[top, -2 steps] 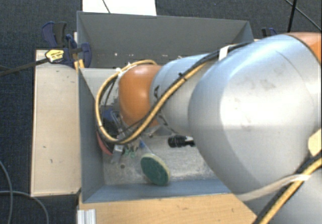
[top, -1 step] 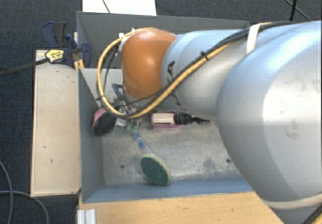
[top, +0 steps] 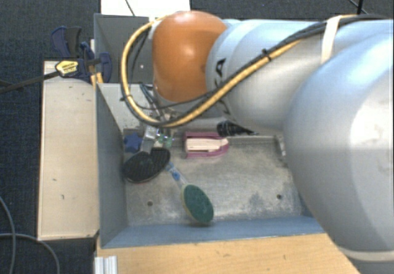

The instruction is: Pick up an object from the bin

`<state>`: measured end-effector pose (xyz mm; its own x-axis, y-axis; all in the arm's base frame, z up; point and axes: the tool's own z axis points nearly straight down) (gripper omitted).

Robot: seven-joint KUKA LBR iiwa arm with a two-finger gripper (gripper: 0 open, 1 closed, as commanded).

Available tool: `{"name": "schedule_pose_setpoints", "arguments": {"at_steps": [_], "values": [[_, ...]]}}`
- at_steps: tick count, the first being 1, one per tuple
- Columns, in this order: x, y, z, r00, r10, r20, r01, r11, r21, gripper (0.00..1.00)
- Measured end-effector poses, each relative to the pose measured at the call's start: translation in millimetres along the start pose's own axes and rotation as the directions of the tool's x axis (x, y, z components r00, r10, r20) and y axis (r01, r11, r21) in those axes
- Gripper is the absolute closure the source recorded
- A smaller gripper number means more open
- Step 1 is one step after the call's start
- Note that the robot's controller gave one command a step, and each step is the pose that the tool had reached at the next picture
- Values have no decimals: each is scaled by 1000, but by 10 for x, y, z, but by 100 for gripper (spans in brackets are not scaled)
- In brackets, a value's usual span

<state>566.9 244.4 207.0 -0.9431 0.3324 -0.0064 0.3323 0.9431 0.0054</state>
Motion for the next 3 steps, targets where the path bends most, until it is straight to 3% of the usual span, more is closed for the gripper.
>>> {"name": "schedule_pose_setpoints", "arguments": {"at_steps": [1, 2, 3], "values": [[10, -11, 30, 1000, -3, -4, 3, 1000, 4, 0], [190, -367, 1307, 846, -533, 15, 533, 846, -2, 0], [-216, -198, 1349, 911, -412, -3, 412, 911, 0, 0]]}}
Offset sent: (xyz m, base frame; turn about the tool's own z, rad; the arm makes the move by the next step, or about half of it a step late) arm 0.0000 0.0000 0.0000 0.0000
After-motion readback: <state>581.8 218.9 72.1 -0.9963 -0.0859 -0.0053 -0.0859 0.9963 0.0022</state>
